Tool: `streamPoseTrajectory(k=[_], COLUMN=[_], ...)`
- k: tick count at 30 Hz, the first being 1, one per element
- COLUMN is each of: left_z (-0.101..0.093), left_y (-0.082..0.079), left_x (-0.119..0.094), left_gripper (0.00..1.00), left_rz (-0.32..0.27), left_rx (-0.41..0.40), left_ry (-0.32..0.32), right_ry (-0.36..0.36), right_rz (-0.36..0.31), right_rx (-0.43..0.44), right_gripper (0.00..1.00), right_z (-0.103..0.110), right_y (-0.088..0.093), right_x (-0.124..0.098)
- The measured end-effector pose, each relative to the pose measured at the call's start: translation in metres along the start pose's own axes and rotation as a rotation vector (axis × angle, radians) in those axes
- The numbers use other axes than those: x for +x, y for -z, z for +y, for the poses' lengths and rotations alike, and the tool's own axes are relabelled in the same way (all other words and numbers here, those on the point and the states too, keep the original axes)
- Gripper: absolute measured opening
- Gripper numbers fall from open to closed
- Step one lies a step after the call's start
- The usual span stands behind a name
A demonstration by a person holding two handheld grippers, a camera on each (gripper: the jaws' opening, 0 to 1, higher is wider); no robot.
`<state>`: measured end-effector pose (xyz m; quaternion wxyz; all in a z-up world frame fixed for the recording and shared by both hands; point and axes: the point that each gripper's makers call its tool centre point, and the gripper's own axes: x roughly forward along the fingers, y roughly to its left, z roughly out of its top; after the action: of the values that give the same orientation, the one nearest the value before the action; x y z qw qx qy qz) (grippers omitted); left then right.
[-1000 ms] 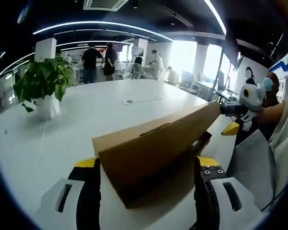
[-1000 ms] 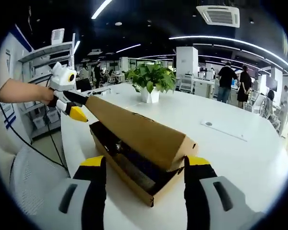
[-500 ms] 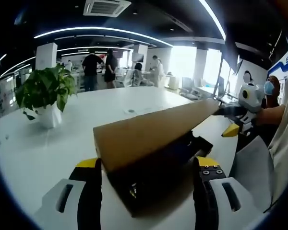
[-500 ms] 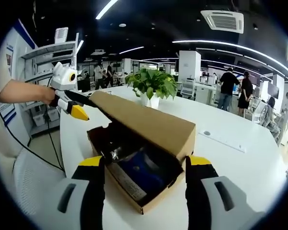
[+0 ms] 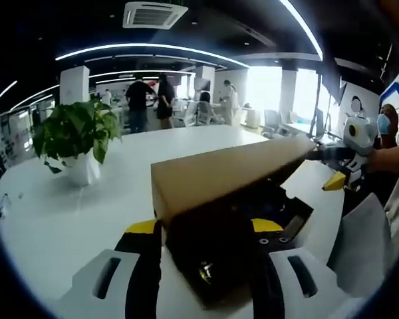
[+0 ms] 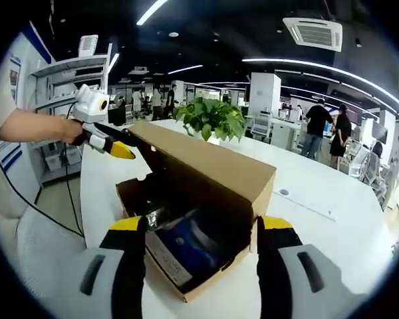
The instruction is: Operate the shoe box by opening the lid, removing the specified soft item, and placing it in the target area until the item is outside and the box remains undamaged.
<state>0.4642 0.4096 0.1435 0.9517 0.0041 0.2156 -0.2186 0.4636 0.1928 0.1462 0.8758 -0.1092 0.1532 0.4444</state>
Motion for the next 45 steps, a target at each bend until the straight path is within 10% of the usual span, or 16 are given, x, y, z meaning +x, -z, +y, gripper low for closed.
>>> streamPoseTrajectory(k=[9, 40, 45], left_z=[0.024, 0.062, 0.066], left_y=[-0.009, -0.031, -0.035], left_x=[0.005, 0.026, 0.031], left_gripper=[0.21, 0.0, 0.0], left_rz=[0.005, 0.013, 0.018], left_rx=[0.019, 0.035, 0.034], left_ry=[-0.115, -0.235, -0.246], right_ry=[0.014, 0.043, 0.098], right_rz=[-0.011, -0.046, -0.023], right_rx=[-0.005, 0.007, -0.06], right_gripper=[0.63, 0.58, 0.45], right_z=[-0.009, -0.04, -0.061], right_y=[-0.007, -0.024, -0.023], right_x=[0.005, 0.023, 0.025])
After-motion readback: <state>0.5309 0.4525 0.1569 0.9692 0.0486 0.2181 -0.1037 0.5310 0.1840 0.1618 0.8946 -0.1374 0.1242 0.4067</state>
